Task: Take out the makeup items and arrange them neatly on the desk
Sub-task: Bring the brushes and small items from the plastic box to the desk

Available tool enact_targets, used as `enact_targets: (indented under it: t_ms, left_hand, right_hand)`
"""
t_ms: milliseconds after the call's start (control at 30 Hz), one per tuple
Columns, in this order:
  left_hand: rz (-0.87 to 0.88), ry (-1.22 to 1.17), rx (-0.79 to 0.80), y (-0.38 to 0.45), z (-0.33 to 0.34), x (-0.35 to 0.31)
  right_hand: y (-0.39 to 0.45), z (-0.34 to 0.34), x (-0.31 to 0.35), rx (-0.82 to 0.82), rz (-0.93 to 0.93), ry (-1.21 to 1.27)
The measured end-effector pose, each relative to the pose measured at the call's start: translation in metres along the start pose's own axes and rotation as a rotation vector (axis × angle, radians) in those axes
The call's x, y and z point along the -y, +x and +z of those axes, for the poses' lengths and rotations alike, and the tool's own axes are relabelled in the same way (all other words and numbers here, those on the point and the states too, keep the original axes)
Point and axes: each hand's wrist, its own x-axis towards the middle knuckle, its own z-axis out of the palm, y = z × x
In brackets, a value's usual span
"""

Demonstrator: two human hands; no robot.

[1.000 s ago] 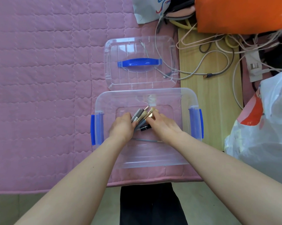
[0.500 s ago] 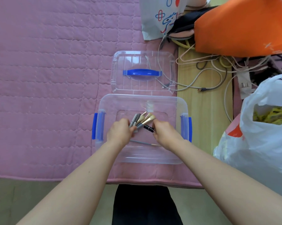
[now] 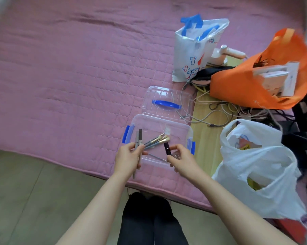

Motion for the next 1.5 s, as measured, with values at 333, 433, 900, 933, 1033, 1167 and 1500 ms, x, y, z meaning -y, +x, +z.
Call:
enact_targets:
  t_ms: [333,433,900,933,1033,1167,1500]
  left_hand:
    - [-0.057,-0.38,-0.215,-0.123,-0.063,-0.014]
    - [-0.066,-0.456,-0.281,-0.151,-0.08,-0.008]
    - [-0.173,-0.586,-0.579,-0.24,-0.21,0.073]
    - [-0.179,-0.579,-0.6,-0.245,-0.224,0.082]
    - [-0.194,-0.535,-0.662,-0.259,-0.268,0.105]
    - [-0.212,-0.514,-0.711,-0.274,-0.328,0.133]
    - [-0.251,-0.648,-0.797,-0.278,-0.449,0.172]
  right_hand:
    - [-0.095,0.026,0.066,0.168,0.037,0.174]
    - [-0.112,0.047,0.079,0.211,0.02,0.127]
    - [-0.173,0.2,0.139,0.413,-0.141,-0.19]
    - [-0.177,0.215,0.145,0.426,-0.146,-0.206]
    - [-0.19,0.26,0.165,0.46,-0.191,-0.284]
    - [-0.212,0.32,0.199,0.502,-0.319,-0.368]
    - [-0.245,0.449,0.295,0.8,0.022,-0.048]
